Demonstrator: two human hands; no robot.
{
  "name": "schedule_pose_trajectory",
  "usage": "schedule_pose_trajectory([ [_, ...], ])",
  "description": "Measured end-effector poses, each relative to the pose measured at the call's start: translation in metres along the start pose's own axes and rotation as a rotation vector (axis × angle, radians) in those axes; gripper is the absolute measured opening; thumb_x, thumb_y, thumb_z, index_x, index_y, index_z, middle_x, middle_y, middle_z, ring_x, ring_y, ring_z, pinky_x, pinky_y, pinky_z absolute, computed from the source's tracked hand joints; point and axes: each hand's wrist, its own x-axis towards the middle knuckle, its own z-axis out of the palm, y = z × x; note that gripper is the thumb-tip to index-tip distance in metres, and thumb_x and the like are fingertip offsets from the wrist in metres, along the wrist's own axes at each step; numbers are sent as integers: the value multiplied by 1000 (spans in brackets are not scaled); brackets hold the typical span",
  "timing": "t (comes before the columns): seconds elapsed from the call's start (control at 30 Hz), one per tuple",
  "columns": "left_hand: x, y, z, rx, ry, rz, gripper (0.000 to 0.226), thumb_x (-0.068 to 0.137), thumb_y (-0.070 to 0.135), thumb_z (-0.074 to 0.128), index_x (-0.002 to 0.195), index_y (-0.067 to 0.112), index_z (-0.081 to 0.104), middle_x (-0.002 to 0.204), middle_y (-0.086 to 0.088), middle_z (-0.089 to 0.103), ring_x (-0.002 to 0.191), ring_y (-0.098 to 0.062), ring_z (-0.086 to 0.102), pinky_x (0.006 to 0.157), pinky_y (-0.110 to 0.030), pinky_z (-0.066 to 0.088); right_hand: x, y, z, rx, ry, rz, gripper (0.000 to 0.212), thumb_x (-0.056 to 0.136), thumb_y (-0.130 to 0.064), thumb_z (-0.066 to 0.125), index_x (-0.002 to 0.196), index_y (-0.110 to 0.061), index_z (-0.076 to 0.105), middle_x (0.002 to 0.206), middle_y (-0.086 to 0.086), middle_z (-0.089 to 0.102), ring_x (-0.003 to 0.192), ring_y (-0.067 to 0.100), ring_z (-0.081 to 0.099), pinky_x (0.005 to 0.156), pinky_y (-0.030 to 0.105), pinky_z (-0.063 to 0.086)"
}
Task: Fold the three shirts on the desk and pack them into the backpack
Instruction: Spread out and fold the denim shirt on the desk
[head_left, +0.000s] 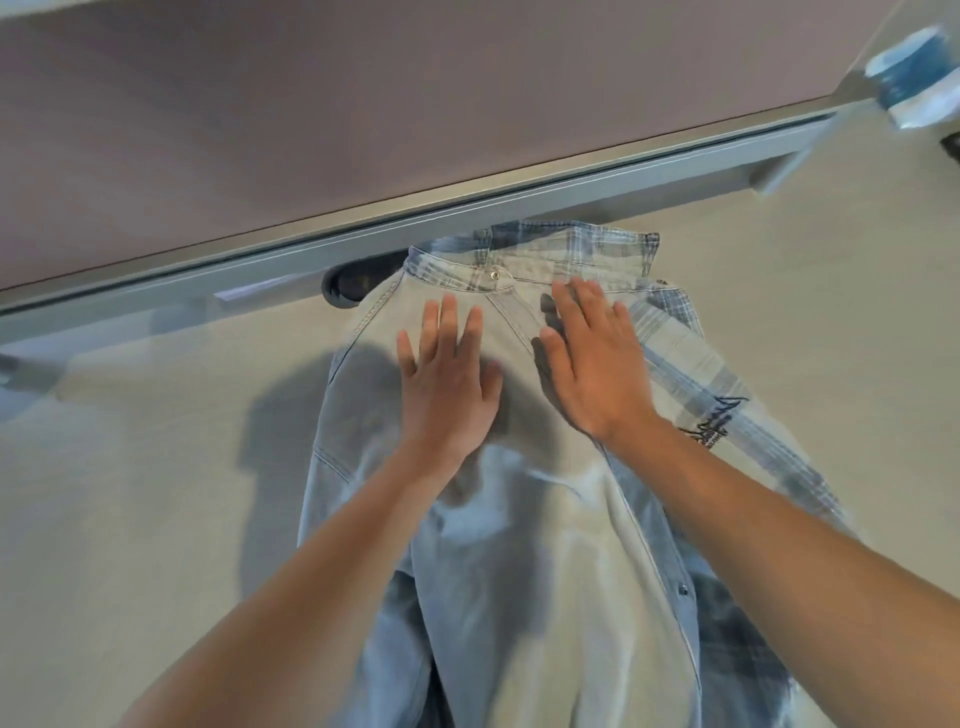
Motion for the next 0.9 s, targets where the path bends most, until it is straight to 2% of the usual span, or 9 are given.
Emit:
schedule_pose_trajectory([
  [0.1,3,40,4,-55,-32,29,64,106,46,41,164,27,23,175,-6,2,161,-25,-3,126,-60,4,-22,36,-9,-105,-11,72,62,110,-46,15,165,-18,23,174,11,13,162,28,6,130,53,8],
  [0.2,10,62,16,-34,-100,-6,65,105,55,34,164,35,17,175,-2,-3,161,-25,-6,123,-66,6,-25,68,-7,-187,-112,119,67,108,-54,4,168,-24,9,176,6,-5,162,24,-10,130,49,-5],
  [0.27,8,61,27,28,-112,9,69,103,61,25,165,36,10,174,-2,-8,160,-25,-8,122,-67,1,-23,82,-2,-212,-140,123,70,107,-60,1,168,-26,0,175,5,-13,160,22,-17,129,47,-11],
  [0.37,7,50,35,89,-89,73,72,102,68,14,166,36,1,174,-2,-14,160,-25,-13,123,-64,-8,-13,93,0,-262,-131,92,74,105,-67,2,166,-28,-10,174,5,-18,159,22,-23,129,49,-12],
  [0.47,11,46,33,133,-87,124,71,105,68,15,164,37,-8,174,-3,-13,160,-28,-14,124,-64,-9,6,102,-7,-271,-142,66,84,99,-78,1,166,-28,-12,173,5,-21,158,22,-25,129,51,-10],
  [0.6,14,49,32,151,-60,111,79,102,71,18,166,29,-2,174,-3,-8,160,-24,-13,125,-62,-6,43,113,-13,-315,-154,-8,93,93,-83,2,167,-27,-8,174,5,-17,160,23,-20,129,51,-8],
  [0.7,17,49,33,133,-47,46,92,98,75,23,166,15,4,175,-4,-2,160,-19,-11,127,-58,-2,63,121,-18,-301,-177,-40,95,93,-84,4,168,-26,-4,175,5,-15,160,23,-17,129,52,-6],
  [0.77,18,49,32,154,-56,34,93,98,75,23,166,14,5,175,-3,-5,160,-18,-13,127,-58,-1,65,118,-19,-283,-177,-25,93,95,-81,7,168,-24,0,175,7,-11,161,25,-14,129,52,-5],
  [0.9,15,47,29,182,-92,94,89,99,73,24,167,20,0,174,-3,-9,159,-19,-18,127,-59,-4,55,84,-17,-224,-72,12,71,106,-53,29,164,-11,22,173,17,10,161,32,6,129,55,8],
])
